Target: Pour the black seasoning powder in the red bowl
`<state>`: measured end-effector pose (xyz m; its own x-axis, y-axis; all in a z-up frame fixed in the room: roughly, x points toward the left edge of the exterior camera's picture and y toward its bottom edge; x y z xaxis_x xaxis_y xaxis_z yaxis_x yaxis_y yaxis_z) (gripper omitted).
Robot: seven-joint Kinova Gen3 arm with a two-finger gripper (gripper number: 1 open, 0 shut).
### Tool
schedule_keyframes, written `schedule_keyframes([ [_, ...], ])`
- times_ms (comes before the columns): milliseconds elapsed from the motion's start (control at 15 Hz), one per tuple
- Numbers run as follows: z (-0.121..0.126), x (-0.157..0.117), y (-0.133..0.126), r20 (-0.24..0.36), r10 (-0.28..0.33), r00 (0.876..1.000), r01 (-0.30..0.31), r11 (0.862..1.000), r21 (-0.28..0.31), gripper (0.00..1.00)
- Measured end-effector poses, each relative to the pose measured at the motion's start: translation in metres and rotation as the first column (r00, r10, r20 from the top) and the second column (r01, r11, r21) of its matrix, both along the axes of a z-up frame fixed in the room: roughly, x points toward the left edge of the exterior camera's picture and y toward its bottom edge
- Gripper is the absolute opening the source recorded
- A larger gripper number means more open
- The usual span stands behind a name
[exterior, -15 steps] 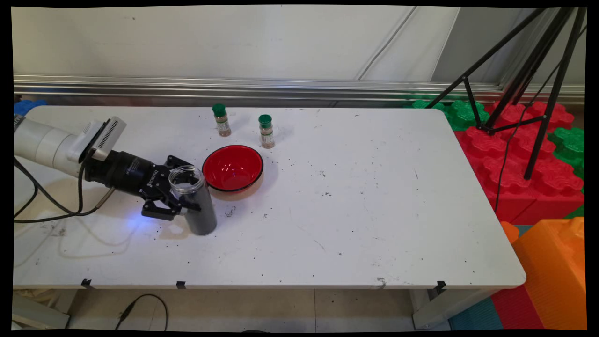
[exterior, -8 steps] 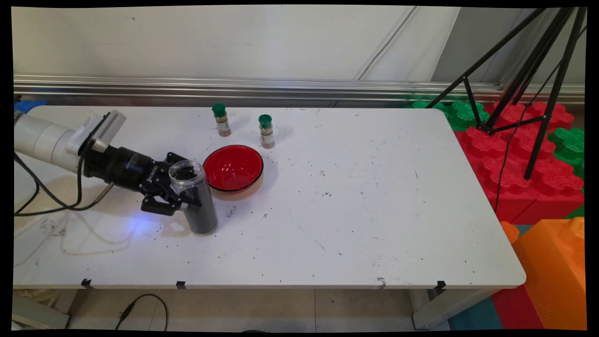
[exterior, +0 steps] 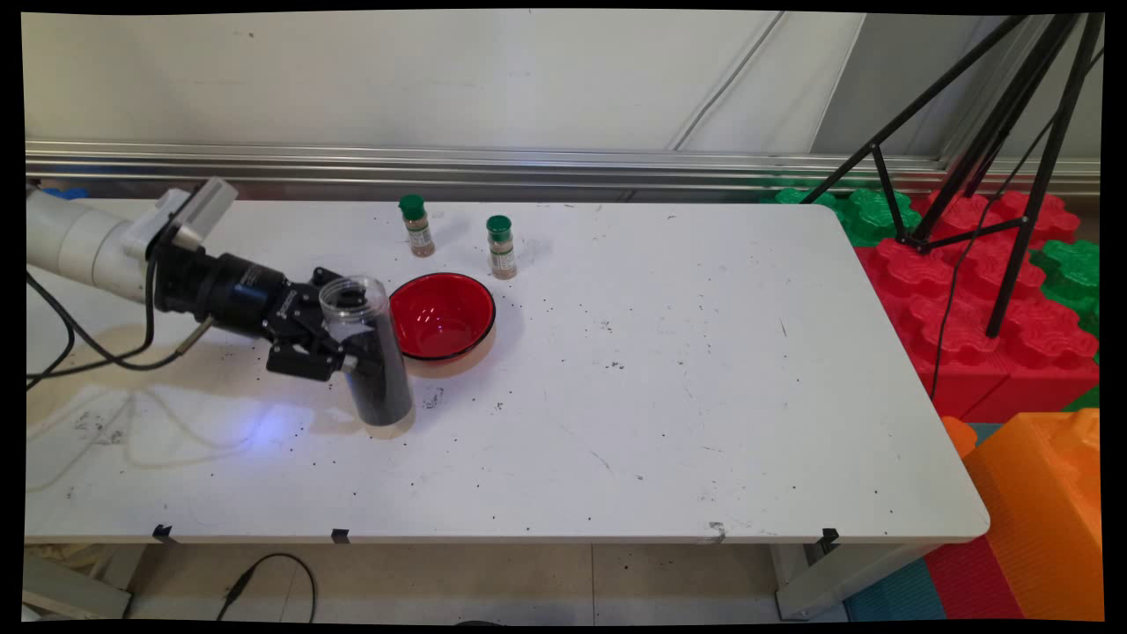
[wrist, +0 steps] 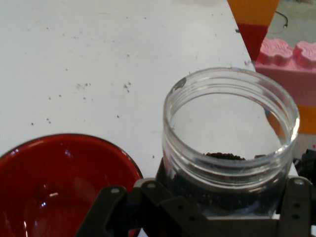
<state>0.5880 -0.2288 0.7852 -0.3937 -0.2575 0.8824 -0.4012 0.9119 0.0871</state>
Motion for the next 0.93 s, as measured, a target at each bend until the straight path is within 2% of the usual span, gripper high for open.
schedule_keyframes([
  [400,0.032,-0.003,-0.015,-0.047,0.051,0.998,-0.05,0.998,0.032,0.0],
  [933,0.061,-0.003,-0.044,-0.058,0.094,0.994,-0.095,0.995,-0.014,0.0],
])
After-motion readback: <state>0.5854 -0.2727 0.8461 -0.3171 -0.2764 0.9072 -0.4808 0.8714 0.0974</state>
